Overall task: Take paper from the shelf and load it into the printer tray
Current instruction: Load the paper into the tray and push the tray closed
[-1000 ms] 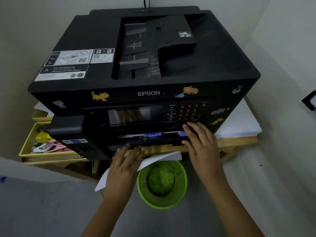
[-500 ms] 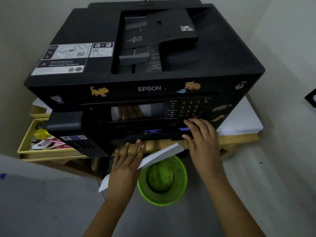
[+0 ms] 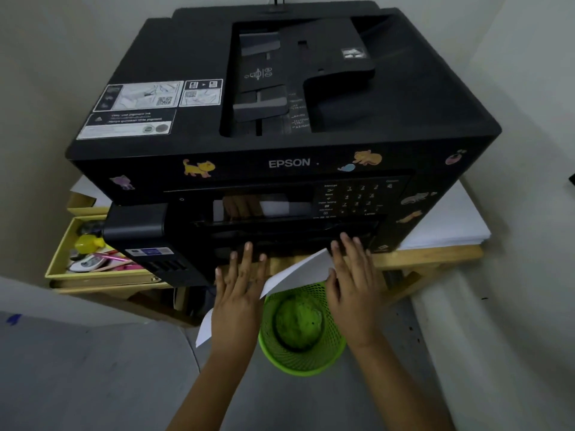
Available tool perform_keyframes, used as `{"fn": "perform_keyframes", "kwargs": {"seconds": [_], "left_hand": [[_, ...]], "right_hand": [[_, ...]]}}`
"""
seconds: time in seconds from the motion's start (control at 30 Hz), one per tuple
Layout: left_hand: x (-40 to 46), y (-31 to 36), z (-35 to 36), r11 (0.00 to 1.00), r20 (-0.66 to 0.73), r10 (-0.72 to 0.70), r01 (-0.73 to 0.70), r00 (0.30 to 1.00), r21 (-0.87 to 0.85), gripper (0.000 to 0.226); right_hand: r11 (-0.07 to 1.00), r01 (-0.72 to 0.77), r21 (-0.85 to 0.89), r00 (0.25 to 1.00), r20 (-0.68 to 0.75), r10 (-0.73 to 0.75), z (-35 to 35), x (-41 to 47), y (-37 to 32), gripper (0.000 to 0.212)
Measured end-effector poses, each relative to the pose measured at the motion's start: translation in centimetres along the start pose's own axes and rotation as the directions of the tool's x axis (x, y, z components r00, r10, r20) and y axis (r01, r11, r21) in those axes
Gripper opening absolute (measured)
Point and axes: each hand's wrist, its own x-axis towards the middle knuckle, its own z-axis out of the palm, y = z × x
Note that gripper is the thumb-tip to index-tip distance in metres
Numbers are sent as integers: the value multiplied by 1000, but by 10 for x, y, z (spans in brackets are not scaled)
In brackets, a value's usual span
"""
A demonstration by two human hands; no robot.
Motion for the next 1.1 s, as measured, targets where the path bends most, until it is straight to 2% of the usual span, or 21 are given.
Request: {"fn": "perform_keyframes", "kwargs": {"seconds": [0.13,0.43,0.67,0.8,0.87,0.97,1.03,1.1], "left_hand": [[1,0,15,999,-43,-26,25,999,-25,100],[11,15,25,981,-61,-152,143,986,-134,100],[18,24,37,970,-57,-211,202,976,-136,90],[9,17,27,978,-34,-156,150,987,-147,94],[5,10,17,976,24,-110,113,994,-187,87],[-5,-3,6,961,83,-78,97,994,-258,59],[-12,-10,-4,918,134,-120,161,984,-362,46],[-19,-13,-16,850,146,-135,190,980,-491,47]], "right_hand": [[998,-27,-55,995,96,32,16,-11,-2,70],[993,-56,-106,992,105,67,39,-10,0,68],[987,-102,-128,981,151,121,33,-6,-10,84],[995,-91,-38,984,148,95,24,-7,-2,84],[996,-81,39,989,128,76,16,-6,2,77],[988,-68,142,993,102,54,7,-4,3,69],[978,-96,184,992,93,80,1,-4,2,65],[969,-126,214,991,74,112,-4,-7,-1,60]]}}
